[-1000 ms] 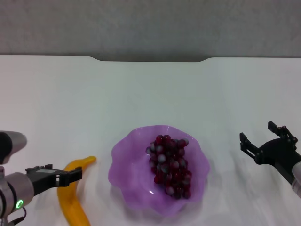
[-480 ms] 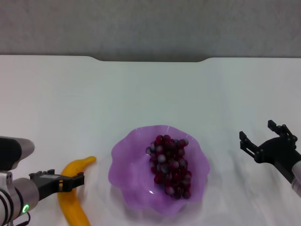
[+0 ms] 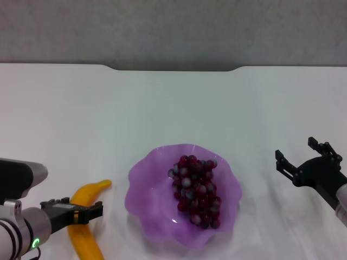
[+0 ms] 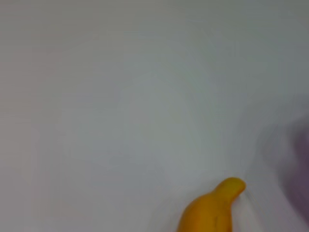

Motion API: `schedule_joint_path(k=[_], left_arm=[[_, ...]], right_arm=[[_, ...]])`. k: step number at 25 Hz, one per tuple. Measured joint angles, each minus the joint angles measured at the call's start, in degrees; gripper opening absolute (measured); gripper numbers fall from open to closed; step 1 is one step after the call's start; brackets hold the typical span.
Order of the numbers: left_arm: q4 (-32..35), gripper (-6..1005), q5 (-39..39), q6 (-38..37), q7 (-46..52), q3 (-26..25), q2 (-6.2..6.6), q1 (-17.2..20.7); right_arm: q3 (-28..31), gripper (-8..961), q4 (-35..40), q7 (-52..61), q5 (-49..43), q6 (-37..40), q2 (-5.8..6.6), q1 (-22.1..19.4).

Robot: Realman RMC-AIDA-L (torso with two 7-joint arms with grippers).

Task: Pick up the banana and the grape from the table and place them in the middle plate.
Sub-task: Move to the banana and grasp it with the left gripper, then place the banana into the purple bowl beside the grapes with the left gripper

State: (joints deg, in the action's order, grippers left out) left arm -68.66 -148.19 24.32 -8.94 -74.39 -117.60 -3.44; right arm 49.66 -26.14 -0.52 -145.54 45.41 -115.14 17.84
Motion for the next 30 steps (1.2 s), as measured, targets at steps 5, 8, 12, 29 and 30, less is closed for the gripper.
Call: schedule_joint_path(k=[5,8,12,29,30], left_arm=[[1.91,874,0.0,-0.15,0.51,-0.13,0.06,-1.16],[2.18,809,0.0,-0.65,0.52,-0.3,0.09,-1.38],[2.21,698,0.0,-2.85,0.58,-0.28,0.09,-0.71],[2.19,532,0.18,-4.76,0.6,-0.58,0.17,-0.05],[2.08,533,0.28,-5.66,0.6,-0.56,0.18,0.36]], right_arm=[[0.0,883,-0.06,0.0,0.0,0.01,0.0,0.0],[0.0,883,-0.12,0.0,0.0,0.08,0.0,0.0],[0.0,883,-0.1,0.0,0.0,0.12,0.0,0.0],[0.0,883,0.06,0.0,0.0,0.12,0.0,-0.06],[0.0,883,0.06,0.0,0.0,0.12,0.0,-0.06]])
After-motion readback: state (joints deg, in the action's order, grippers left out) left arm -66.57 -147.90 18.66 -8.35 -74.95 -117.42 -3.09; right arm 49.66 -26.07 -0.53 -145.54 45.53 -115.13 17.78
